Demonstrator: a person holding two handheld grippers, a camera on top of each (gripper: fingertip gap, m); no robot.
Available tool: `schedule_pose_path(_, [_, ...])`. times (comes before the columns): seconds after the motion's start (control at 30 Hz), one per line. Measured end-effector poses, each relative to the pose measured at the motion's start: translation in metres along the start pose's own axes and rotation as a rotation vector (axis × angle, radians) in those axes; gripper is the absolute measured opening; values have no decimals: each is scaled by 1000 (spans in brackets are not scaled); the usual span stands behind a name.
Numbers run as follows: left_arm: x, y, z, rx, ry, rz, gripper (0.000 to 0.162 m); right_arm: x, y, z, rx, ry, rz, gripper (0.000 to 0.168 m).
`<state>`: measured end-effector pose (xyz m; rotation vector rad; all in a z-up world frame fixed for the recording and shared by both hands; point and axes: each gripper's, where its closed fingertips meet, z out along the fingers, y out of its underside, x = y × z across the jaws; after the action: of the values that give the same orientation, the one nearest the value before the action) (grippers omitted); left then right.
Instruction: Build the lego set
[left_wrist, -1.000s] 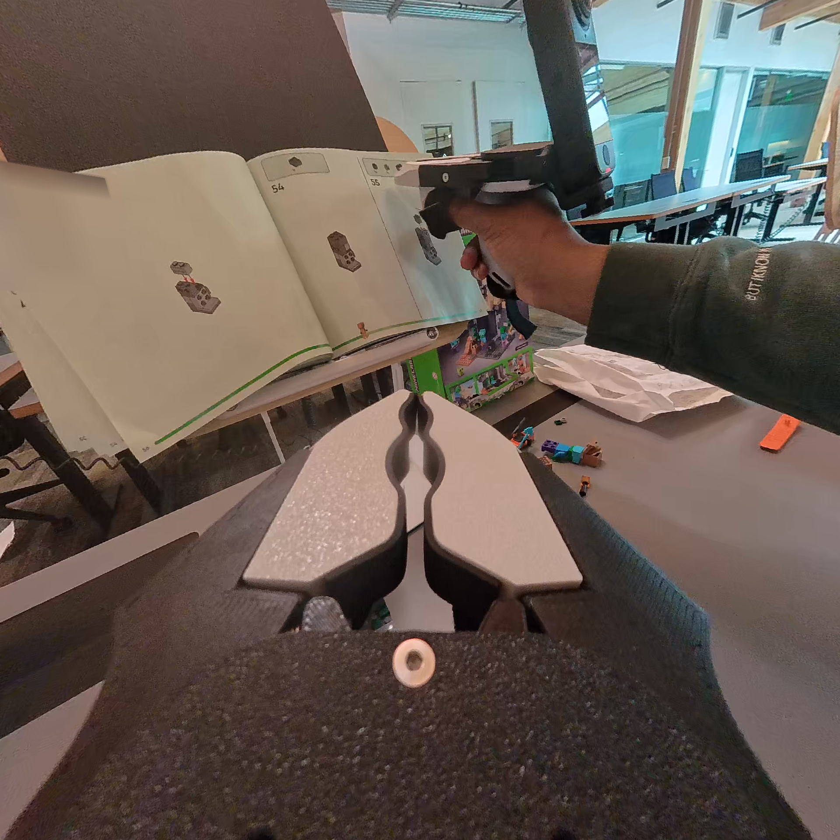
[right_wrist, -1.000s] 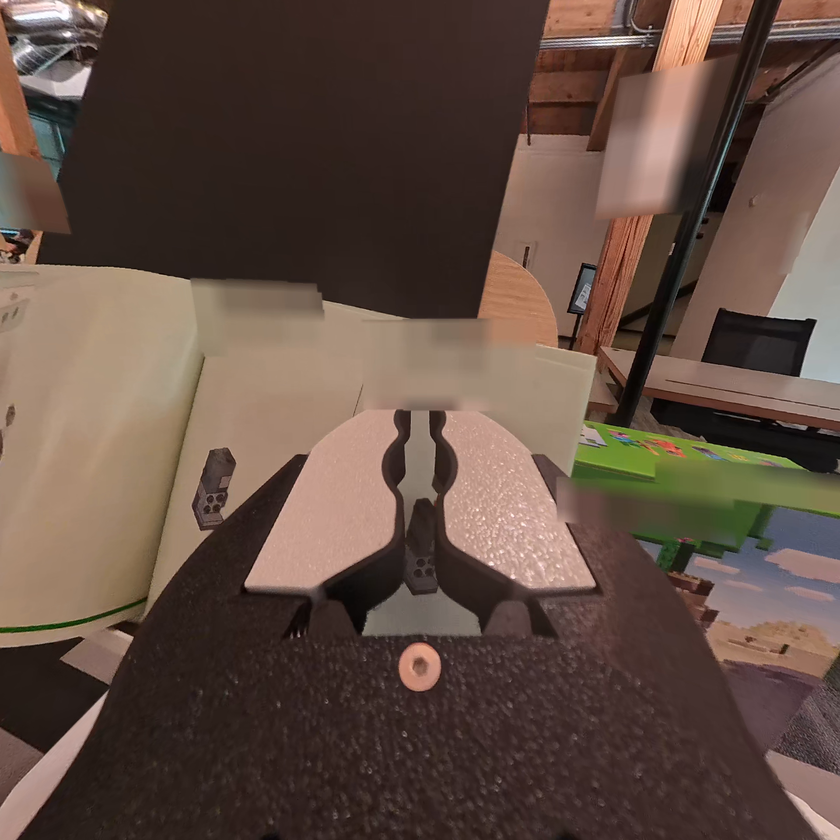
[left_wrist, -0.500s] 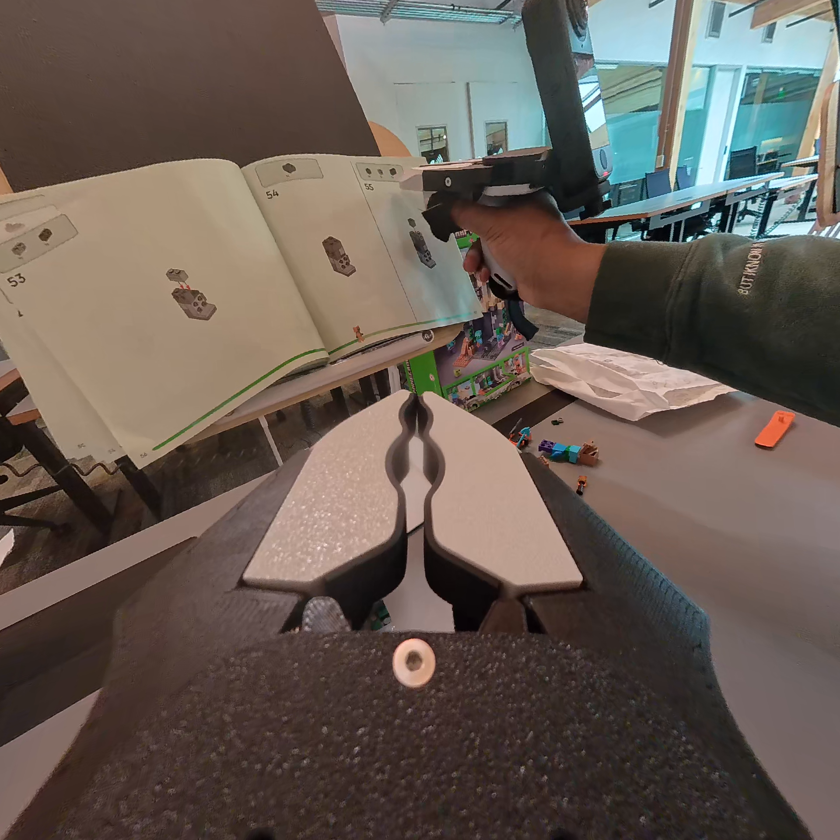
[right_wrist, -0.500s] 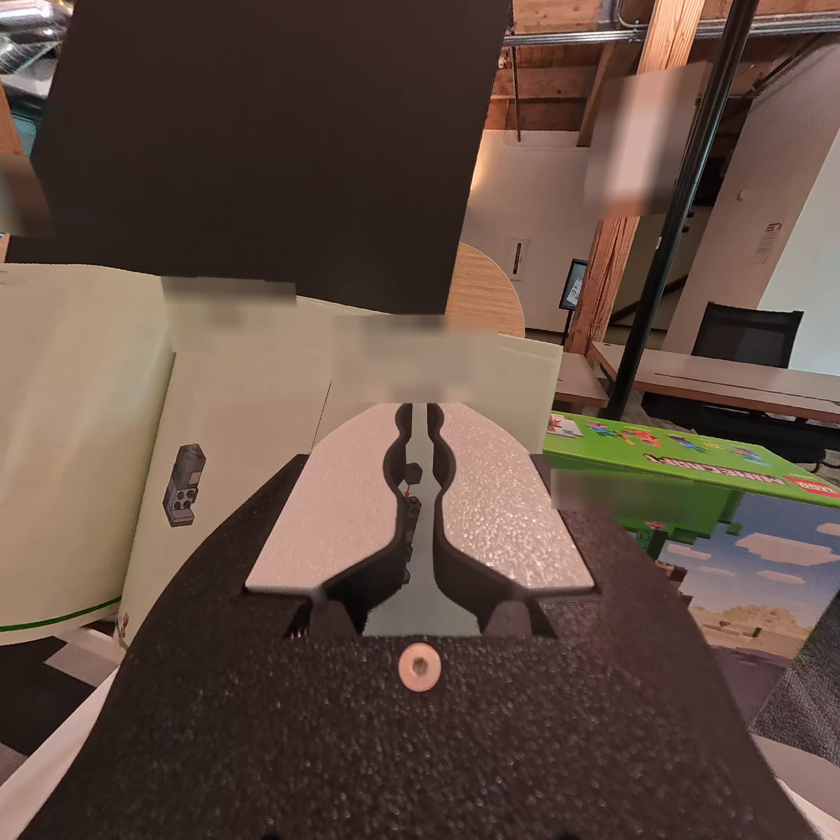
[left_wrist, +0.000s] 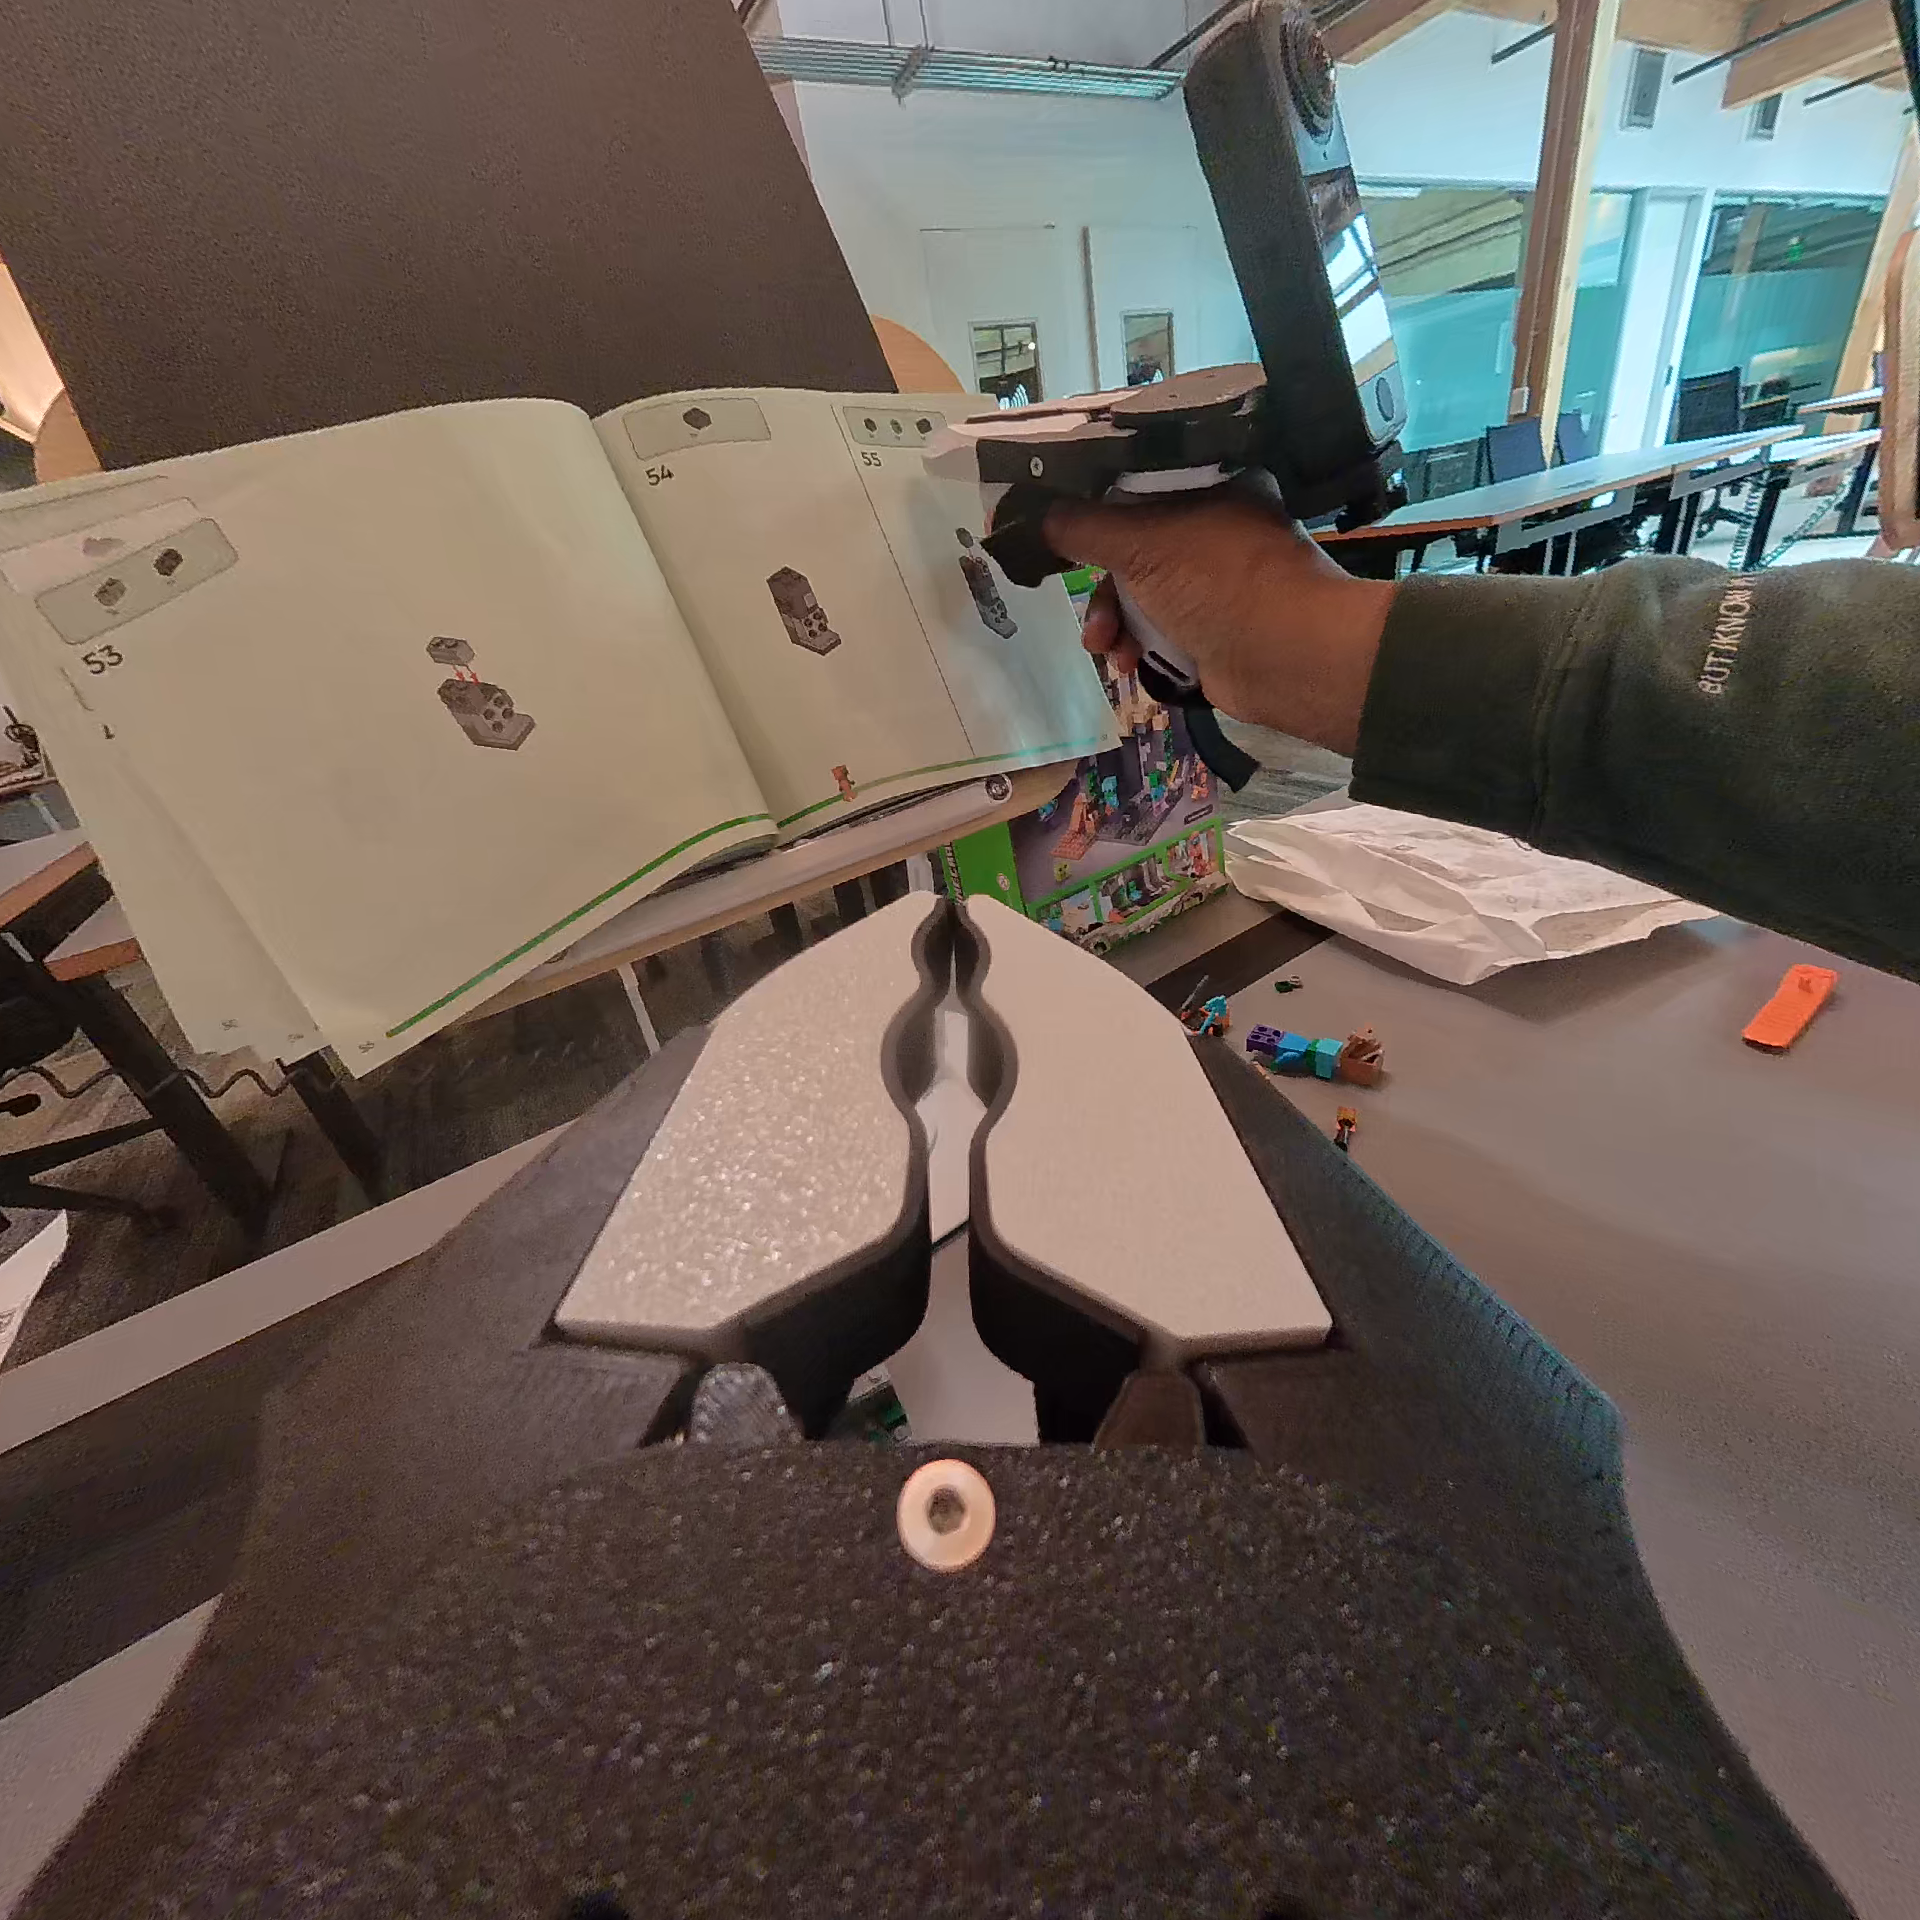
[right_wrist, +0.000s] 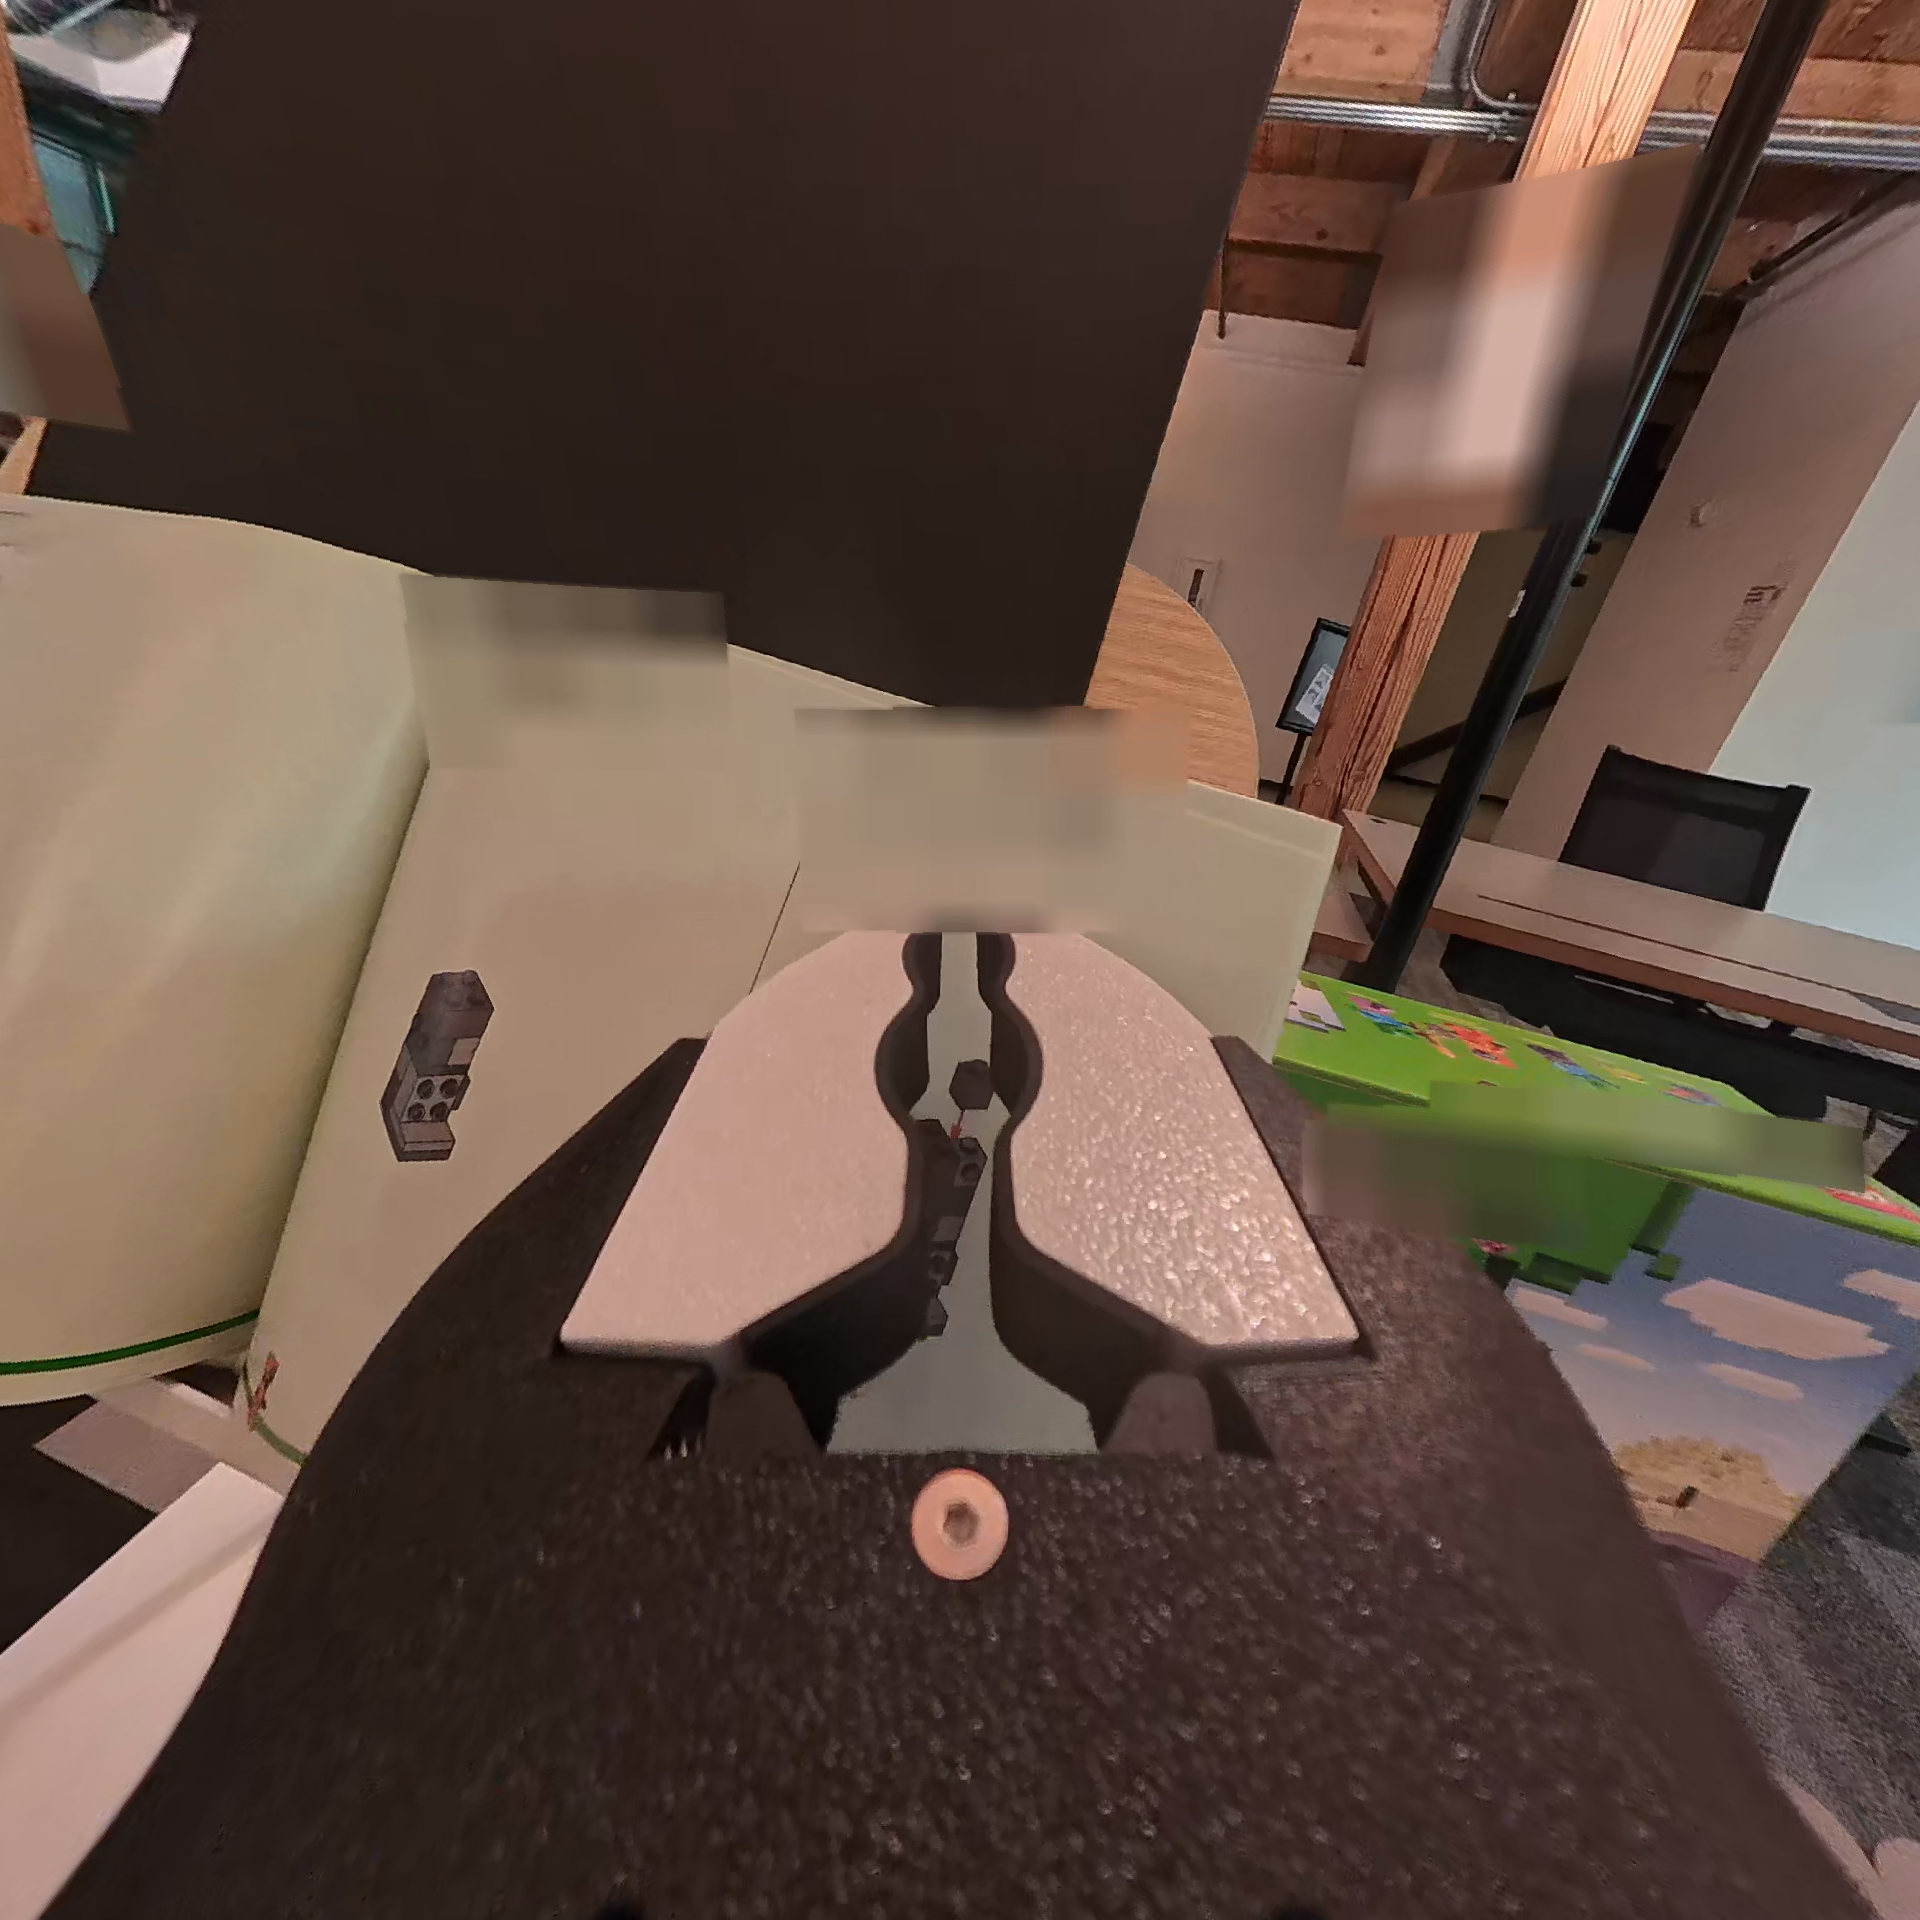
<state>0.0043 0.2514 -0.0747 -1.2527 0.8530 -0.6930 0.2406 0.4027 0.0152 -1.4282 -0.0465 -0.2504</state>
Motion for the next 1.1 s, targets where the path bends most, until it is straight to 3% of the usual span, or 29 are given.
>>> schedule_pose_path(0.83, [-5, 3, 0, -12, -11, 4, 0, 11, -4, -7, -15, 31, 8, 10])
schedule_pose_path(1.1, [-8, 2, -1, -21, -25, 53, 0, 7, -5, -24, -9, 15, 39, 11])
